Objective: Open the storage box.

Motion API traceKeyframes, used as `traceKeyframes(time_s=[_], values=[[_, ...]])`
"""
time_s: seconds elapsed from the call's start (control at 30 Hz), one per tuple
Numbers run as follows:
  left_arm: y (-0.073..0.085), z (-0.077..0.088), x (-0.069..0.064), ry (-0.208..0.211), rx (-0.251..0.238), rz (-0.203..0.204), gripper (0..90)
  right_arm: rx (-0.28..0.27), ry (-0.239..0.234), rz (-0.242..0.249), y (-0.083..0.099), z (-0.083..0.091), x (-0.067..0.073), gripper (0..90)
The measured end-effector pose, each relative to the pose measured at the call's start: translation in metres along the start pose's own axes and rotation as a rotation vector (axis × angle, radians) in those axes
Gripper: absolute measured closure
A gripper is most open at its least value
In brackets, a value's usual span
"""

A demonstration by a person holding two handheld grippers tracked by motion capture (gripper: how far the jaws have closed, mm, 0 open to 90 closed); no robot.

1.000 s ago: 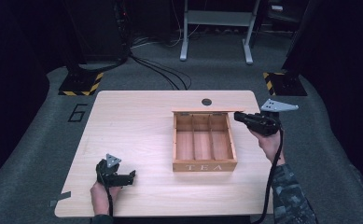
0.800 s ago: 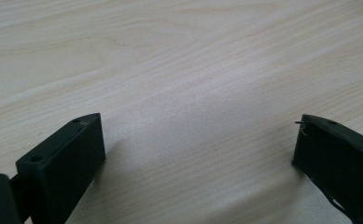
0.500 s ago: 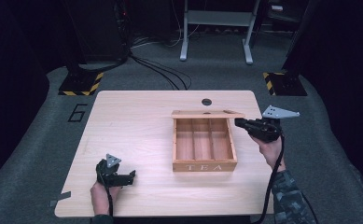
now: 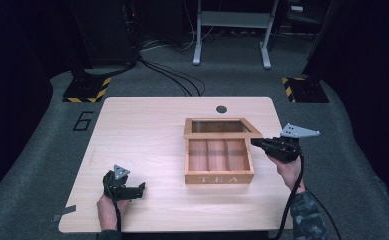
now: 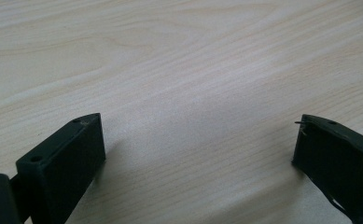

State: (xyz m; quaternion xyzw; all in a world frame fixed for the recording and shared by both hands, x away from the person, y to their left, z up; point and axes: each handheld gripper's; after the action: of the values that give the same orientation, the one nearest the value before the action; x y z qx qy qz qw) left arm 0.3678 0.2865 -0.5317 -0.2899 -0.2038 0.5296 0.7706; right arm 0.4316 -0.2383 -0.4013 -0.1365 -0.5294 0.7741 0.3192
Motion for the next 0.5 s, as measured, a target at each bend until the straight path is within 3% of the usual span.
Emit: traceKeyframes(time_s=[0.5], values=[[0.000,0.000,0.000,0.000,-0.001,0.000,2.0,0.046,0.005,-0.035,0.035,-0.006,0.006,85.8]])
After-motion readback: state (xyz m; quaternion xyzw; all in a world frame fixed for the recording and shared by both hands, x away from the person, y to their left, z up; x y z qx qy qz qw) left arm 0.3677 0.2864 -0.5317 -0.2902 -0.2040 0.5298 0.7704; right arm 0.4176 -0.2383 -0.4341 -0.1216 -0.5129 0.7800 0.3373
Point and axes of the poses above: each handheld gripper's, and its own axes: z roughly backward along the jaws, y roughly out of its underside, x roughly to its left, and after that the axes turned 5 degrees about x, right-handed
